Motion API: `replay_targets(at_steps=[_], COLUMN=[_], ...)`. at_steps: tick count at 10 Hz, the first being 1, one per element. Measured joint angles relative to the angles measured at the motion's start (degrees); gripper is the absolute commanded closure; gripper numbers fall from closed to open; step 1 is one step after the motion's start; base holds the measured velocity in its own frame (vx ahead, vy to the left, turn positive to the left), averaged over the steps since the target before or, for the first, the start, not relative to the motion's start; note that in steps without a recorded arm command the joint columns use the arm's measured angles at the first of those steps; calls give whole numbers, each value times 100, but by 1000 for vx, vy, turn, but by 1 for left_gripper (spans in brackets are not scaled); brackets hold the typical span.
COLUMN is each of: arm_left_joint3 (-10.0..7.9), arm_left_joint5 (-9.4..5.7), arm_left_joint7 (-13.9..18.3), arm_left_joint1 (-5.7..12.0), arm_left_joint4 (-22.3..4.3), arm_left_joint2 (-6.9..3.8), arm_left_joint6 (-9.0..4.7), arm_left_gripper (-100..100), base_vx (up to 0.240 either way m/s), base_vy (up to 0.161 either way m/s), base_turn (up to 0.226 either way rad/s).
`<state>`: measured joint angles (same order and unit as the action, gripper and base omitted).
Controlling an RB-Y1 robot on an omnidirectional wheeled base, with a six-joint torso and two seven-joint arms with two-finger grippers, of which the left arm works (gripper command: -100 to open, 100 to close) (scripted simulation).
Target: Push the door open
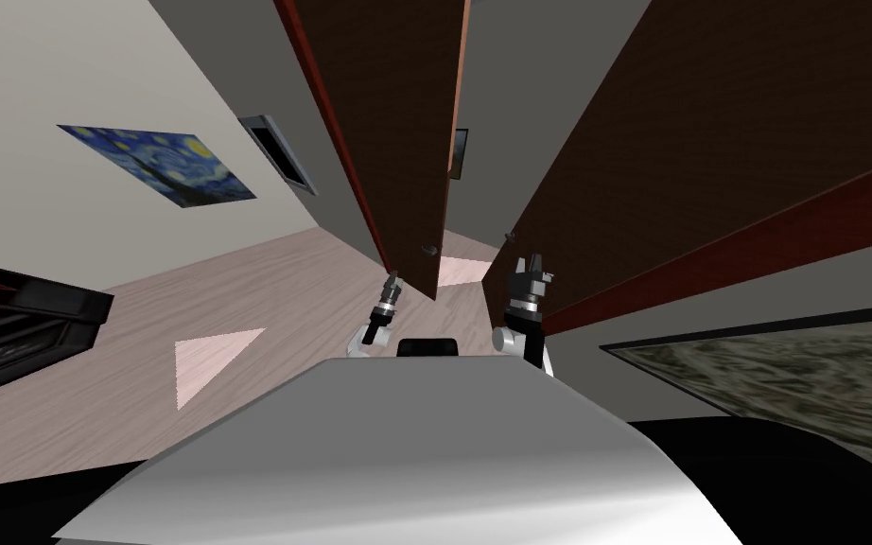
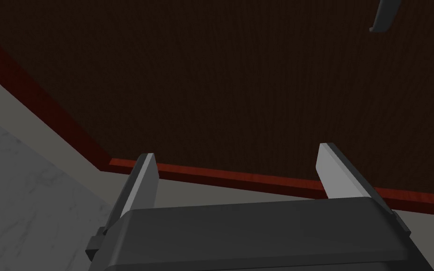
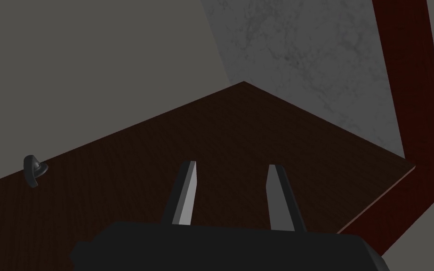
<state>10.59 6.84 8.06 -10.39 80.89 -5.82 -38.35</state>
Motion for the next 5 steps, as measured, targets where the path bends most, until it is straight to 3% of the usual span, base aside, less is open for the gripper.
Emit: replay_targets(at_steps=[5], arm_left_joint3=[102], arm_left_joint5=[77], arm_left_joint7=[87], arm_left_joint1=[239], arm_left_joint4=[-684], arm_left_joint2=[3], arm_left_joint6=[-131], arm_left_gripper=[-100], base_vx=[91], base_vy=[35], base_turn=[-70])
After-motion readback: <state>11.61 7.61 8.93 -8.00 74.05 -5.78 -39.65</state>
